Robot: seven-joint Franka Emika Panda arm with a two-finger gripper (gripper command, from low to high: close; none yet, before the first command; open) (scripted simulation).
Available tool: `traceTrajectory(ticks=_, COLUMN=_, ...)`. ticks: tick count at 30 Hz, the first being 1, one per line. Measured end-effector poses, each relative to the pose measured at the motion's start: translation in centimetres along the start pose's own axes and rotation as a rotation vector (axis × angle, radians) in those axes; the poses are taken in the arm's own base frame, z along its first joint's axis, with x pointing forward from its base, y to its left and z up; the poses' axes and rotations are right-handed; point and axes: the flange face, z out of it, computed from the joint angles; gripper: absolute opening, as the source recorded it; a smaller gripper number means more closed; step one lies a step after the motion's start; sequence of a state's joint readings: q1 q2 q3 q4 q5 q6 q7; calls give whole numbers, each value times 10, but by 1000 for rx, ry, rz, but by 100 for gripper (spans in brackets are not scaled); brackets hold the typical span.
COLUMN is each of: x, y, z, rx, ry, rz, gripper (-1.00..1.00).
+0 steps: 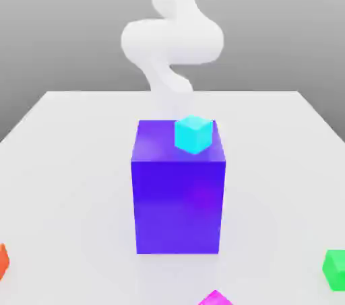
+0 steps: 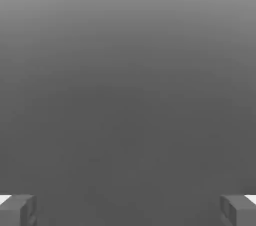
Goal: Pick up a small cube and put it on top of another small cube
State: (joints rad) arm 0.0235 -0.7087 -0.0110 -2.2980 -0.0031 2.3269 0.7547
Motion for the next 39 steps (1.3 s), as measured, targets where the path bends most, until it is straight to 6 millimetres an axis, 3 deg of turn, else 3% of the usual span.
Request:
traceTrajectory(ticks=8, x=-16, y=-5, z=143, rx=-101, ry=-180, rz=-178, gripper=0)
traceTrajectory(ticks=17, x=-72, y=17, z=294, rx=-195, ry=-385, rz=-378, gripper=0)
traceTrajectory(ticks=25, x=-148, y=65, z=409, rx=-268, ry=-574, rz=-554, gripper=0)
traceTrajectory(ticks=29, x=-192, y=97, z=458, rx=-299, ry=-667, rz=-638, gripper=0)
traceTrajectory(ticks=33, x=-223, y=125, z=501, rx=-305, ry=-686, rz=-655, gripper=0)
traceTrajectory(ticks=34, x=-228, y=131, z=509, rx=-305, ry=-686, rz=-655, gripper=-100)
traceTrajectory(ticks=39, x=-229, y=131, z=509, rx=-305, ry=-688, rz=-655, gripper=-100)
